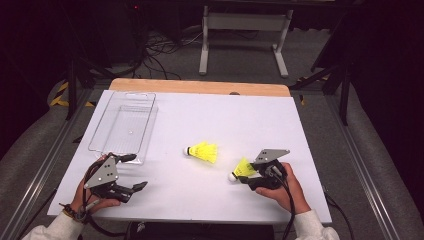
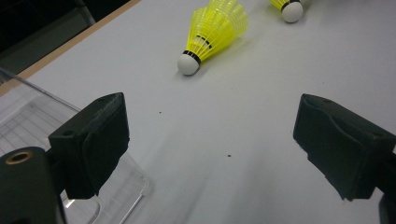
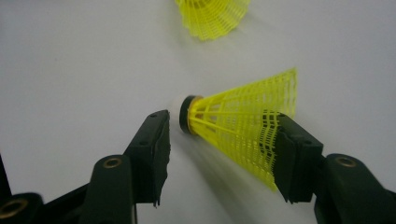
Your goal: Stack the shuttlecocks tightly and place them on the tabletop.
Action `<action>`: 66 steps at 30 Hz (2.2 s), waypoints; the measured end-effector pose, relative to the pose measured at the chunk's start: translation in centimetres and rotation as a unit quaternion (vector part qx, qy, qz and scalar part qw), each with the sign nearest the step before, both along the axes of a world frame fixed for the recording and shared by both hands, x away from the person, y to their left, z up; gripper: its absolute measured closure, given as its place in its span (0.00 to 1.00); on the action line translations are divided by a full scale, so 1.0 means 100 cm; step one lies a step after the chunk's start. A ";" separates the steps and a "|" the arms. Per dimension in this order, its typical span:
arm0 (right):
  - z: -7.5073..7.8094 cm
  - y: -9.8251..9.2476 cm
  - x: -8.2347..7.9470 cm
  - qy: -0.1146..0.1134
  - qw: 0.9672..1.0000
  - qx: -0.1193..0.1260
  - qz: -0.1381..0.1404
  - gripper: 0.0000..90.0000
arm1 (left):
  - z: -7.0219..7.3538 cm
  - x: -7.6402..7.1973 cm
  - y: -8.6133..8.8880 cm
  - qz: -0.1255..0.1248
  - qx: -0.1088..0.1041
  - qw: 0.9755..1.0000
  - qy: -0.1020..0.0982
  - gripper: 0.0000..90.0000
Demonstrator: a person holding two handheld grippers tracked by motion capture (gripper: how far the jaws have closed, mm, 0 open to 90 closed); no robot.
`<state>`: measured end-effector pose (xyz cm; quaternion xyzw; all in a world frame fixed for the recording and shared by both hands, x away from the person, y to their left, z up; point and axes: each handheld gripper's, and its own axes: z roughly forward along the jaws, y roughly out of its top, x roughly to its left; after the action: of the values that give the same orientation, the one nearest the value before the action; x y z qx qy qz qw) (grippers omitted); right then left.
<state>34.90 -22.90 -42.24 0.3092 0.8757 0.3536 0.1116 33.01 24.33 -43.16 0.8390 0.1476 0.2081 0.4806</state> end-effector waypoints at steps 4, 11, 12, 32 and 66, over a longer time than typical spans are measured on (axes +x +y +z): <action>-0.005 -0.001 -0.001 0.007 1.000 -0.019 0.013 0.59 | 0.000 0.000 0.000 -0.001 -0.001 1.000 0.000 0.13; -0.010 -0.003 -0.005 0.013 0.999 -0.022 0.045 0.92 | -0.001 0.001 -0.001 -0.001 0.001 1.000 0.001 0.13; -0.009 -0.002 -0.005 0.015 0.998 -0.017 0.050 0.97 | -0.001 0.001 -0.002 -0.002 0.001 1.000 0.001 0.13; 0.001 0.006 -0.012 -0.055 0.998 0.007 0.039 1.00 | -0.002 0.001 -0.003 -0.004 -0.003 1.000 0.008 0.13; 0.004 0.025 0.015 -0.096 0.995 0.020 0.026 1.00 | -0.005 -0.004 0.004 0.001 -0.003 1.000 0.011 0.12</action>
<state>36.41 -20.43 -41.87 0.2533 0.8614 0.4018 0.1798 32.59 24.76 -43.66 0.8397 0.1545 0.1992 0.4811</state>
